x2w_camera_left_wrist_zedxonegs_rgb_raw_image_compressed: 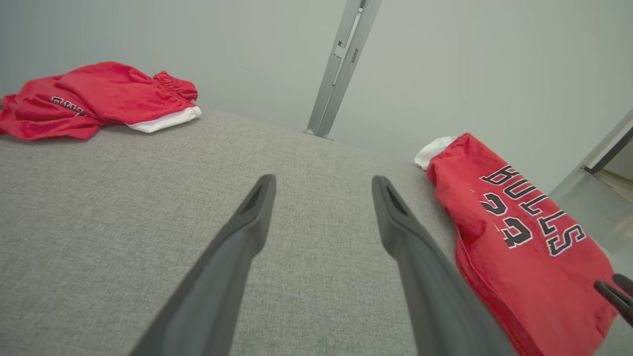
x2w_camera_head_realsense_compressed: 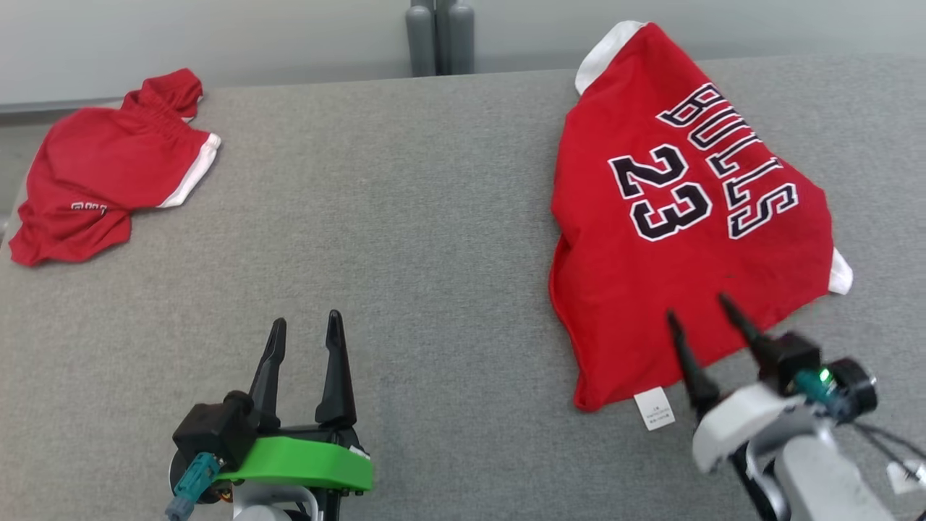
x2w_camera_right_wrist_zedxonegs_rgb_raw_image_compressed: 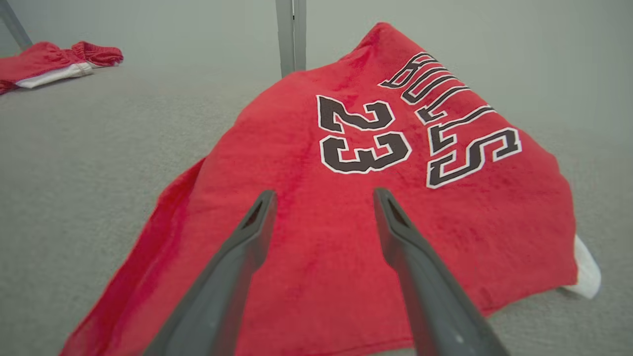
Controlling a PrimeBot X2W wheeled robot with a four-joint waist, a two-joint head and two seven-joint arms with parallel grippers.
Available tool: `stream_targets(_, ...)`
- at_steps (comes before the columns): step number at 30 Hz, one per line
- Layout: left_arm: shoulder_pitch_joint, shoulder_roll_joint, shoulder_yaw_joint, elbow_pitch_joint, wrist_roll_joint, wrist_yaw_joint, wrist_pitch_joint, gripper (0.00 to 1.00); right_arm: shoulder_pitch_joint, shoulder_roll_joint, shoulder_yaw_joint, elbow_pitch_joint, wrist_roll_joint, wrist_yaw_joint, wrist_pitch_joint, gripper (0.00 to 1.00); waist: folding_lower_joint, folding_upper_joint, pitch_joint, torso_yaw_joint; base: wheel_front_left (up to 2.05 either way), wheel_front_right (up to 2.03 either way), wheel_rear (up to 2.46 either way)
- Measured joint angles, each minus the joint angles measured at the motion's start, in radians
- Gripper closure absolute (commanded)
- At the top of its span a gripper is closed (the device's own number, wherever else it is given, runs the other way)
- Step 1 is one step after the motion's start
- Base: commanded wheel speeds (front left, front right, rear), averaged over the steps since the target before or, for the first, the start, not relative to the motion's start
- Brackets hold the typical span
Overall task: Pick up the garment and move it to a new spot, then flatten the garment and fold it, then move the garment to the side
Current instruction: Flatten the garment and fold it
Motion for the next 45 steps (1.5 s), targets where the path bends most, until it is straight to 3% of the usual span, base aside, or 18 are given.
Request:
stream_targets(8,0.003,0.0,0.002,-0.001,0.004,0.0,0.0,0.0,0.068,-0.051,0.2,-0.008,0.03,0.0,0.015,0.0,0.0,0.0,-0.018,-0.019,0.0,0.0,0.0)
stream_targets(19,-0.003,0.0,0.011,0.0,0.004,-0.002,0.0,0.0,-0.064,-0.018,0.298,0.256,0.064,0.0,0.023,0.0,0.0,0.0,-0.012,0.035,0.0,0.0,0.0)
stream_targets(21,-0.005,0.0,0.012,-0.002,0.004,-0.001,0.0,0.0,-0.088,-0.007,0.306,0.296,0.075,0.0,0.022,0.53,0.0,0.0,-0.011,0.044,0.0,0.0,0.0)
stream_targets(23,-0.005,0.0,0.014,-0.002,0.004,0.0,0.0,0.0,-0.106,0.009,0.312,0.32,0.093,0.0,0.017,0.92,0.0,0.0,-0.011,0.052,0.0,0.0,0.0)
stream_targets(24,-0.005,0.0,0.018,-0.002,0.004,0.0,0.0,0.0,-0.113,0.016,0.316,0.324,0.103,-0.001,0.014,1.0,0.0,0.0,-0.011,0.055,0.0,0.0,0.0)
stream_targets(30,-0.005,0.0,0.027,-0.006,0.004,0.0,0.0,0.0,-0.165,0.056,0.373,0.294,0.134,-0.001,0.006,1.0,0.0,0.0,-0.013,0.065,0.0,0.0,0.0)
stream_targets(39,-0.007,0.0,0.052,-0.023,0.003,0.007,0.0,0.0,-0.318,0.148,0.556,0.251,0.198,-0.001,0.001,1.0,0.0,0.0,-0.009,0.099,0.0,0.0,0.0)
stream_targets(45,-0.01,0.0,0.063,-0.025,0.001,0.007,0.0,0.0,-0.402,0.165,0.662,0.268,0.281,-0.001,0.0,1.0,0.0,-0.0001,-0.003,0.129,0.0,0.0,0.0)
